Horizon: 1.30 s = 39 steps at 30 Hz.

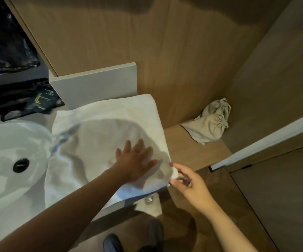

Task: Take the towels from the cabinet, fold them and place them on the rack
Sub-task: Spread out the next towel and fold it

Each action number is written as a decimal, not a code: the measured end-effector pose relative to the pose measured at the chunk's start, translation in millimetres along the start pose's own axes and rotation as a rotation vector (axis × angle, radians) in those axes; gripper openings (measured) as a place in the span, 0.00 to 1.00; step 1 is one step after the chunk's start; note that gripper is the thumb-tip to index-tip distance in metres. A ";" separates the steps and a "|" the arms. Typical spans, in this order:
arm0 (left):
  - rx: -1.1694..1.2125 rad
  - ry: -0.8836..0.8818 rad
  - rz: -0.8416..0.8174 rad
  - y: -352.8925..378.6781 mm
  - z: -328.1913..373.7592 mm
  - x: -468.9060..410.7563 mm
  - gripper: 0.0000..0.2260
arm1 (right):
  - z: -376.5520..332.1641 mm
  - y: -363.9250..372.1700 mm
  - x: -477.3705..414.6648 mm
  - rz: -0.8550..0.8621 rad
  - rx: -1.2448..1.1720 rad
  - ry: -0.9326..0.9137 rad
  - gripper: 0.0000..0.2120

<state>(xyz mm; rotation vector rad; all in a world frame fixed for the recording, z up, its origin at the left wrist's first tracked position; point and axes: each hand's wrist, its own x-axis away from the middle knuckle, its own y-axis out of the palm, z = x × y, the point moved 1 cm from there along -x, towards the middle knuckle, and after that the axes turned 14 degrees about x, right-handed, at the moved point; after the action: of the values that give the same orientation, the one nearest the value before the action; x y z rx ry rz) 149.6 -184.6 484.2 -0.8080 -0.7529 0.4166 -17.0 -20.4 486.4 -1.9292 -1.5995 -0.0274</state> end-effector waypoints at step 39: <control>0.646 -0.463 0.766 37.4 -118.2 224.1 0.11 | -89.1 97.1 4.7 -0.019 0.724 -0.365 0.17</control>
<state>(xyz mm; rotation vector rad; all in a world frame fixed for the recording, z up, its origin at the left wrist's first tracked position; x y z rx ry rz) 385.2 -85.5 499.8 -0.3496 -0.6436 1.4894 103.4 -64.8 516.9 -1.3880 -1.5496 0.8231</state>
